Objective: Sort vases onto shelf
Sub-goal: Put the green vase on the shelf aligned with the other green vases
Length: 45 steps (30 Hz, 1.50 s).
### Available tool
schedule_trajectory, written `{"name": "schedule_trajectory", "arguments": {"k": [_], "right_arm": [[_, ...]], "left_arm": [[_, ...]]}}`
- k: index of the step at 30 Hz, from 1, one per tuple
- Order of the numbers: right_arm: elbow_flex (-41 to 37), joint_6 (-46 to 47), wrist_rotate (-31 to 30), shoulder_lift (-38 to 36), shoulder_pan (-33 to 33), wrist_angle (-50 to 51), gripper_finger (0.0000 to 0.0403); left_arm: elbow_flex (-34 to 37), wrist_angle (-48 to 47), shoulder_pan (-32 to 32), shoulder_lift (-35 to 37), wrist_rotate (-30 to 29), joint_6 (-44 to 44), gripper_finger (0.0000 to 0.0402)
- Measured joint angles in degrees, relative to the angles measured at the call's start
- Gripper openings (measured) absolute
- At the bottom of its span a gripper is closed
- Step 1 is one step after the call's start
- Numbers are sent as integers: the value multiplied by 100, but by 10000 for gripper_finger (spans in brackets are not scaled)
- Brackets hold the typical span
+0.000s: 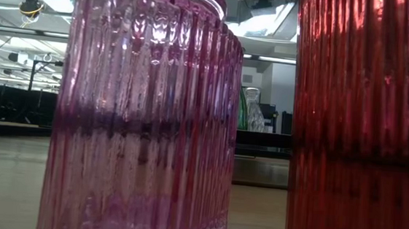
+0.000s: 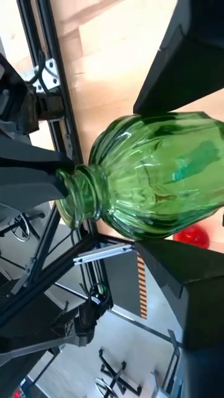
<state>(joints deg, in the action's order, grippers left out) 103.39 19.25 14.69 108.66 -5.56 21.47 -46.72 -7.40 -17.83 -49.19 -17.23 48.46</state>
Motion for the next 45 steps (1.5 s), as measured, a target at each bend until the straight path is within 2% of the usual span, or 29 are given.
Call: {"name": "schedule_trajectory", "arguments": {"k": [11,19,27,36,45], "right_arm": [[0,2,-32,0,-20,-111,241],[0,0,-368,0,-9,-87,240],[0,-4,-599,-1,-9,-43,236],[-11,-62,-1509,-435,-9,510,235],[-89,-31,-2842,-1541,-90,2051,234]], "left_arm": [[-4,110,42,5,-82,-144,4],[-4,42,42,5,-249,-179,2],[-4,-143,37,24,-1032,-304,1],[0,-473,31,565,-1847,-789,0],[0,-961,31,917,-1980,-885,0]]}}
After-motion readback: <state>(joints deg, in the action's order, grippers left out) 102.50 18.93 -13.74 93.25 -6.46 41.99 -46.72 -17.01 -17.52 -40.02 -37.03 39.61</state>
